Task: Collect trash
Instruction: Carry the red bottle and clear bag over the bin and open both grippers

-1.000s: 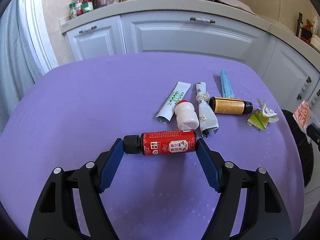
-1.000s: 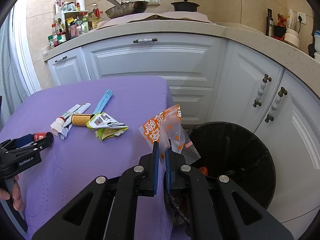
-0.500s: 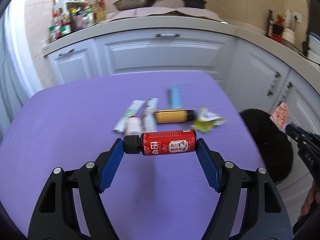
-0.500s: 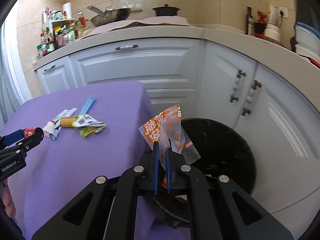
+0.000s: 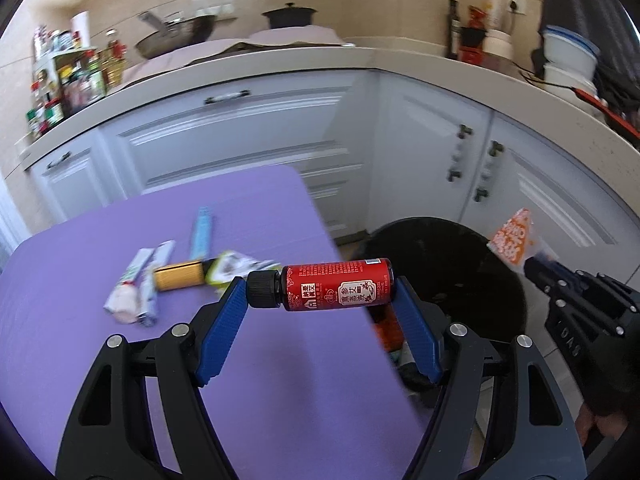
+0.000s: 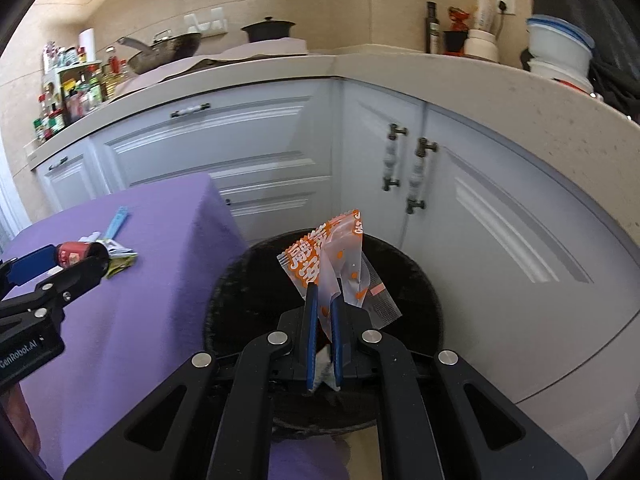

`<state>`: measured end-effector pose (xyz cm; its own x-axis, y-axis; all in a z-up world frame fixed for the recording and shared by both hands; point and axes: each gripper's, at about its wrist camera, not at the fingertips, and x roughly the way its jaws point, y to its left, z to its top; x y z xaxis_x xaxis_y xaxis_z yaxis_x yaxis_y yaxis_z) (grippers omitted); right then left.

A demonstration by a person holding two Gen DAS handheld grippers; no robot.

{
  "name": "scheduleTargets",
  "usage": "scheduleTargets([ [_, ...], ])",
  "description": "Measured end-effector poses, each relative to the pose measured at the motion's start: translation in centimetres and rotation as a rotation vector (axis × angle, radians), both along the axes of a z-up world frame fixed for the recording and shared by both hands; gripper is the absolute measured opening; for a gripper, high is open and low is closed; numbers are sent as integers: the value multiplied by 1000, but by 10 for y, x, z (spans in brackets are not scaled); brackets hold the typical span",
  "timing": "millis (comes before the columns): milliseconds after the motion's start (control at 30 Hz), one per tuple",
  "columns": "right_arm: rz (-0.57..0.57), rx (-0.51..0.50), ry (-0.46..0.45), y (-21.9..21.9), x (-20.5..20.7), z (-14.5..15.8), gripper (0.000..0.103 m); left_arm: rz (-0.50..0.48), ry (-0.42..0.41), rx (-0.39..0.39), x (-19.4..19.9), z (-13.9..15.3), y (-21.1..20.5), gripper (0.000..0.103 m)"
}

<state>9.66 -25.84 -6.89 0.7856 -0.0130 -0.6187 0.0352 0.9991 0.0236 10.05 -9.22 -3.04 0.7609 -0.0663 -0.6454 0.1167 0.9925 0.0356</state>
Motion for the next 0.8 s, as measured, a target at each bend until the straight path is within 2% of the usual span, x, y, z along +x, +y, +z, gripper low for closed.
scheduleTargets([
  [367,-51,11,10,-29,6,-11,7,-43,3,55,21,-12,-47,72],
  [800,-62,9,17,-38,20,-21,7,-32,19,85,53,-26,-69,72],
])
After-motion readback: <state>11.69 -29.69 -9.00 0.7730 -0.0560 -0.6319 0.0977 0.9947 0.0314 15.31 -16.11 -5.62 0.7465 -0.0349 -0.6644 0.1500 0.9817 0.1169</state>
